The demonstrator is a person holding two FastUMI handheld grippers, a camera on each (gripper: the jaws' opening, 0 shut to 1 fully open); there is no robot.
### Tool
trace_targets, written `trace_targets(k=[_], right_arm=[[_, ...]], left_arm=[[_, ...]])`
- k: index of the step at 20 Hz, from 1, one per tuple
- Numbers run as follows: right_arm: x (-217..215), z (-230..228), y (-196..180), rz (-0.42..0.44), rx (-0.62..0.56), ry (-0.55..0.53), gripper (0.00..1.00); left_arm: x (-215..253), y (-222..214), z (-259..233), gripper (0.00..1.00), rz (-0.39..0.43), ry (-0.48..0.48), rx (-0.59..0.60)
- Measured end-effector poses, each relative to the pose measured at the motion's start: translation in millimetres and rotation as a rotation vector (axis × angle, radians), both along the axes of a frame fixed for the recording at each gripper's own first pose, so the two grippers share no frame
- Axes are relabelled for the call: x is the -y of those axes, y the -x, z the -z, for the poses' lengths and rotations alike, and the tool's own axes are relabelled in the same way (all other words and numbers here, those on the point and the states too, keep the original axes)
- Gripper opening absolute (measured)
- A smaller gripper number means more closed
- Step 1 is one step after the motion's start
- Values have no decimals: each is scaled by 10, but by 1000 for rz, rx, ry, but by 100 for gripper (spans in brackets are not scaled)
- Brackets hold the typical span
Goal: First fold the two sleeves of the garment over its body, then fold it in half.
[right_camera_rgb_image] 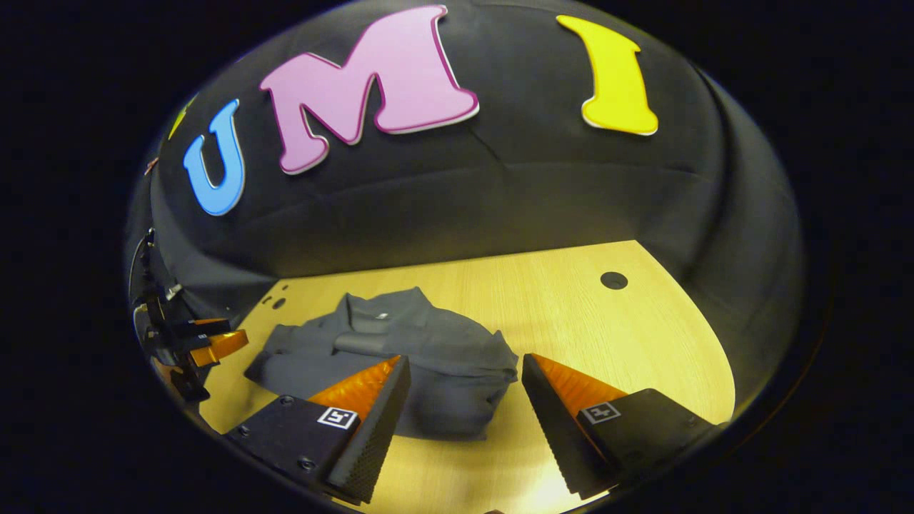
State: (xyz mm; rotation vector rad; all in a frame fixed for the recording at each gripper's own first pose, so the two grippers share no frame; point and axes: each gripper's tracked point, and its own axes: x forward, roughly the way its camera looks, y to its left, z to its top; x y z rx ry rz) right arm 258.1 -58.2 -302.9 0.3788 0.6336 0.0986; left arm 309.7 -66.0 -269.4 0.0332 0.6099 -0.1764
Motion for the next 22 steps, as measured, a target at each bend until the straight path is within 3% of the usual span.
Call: trace_targets(k=[7, 15, 22], right_arm=[[51, -606, 604, -14, 94, 4, 97], [-106, -868, 1173, -115, 144, -63, 97], [-235, -688, 1545, -276, 99, -57, 97]], left_arm=[[436, 691, -648, 98, 66, 86, 67], [670, 1462, -951, 98, 96, 124, 57], [574, 1937, -976, 95, -84, 144, 22]])
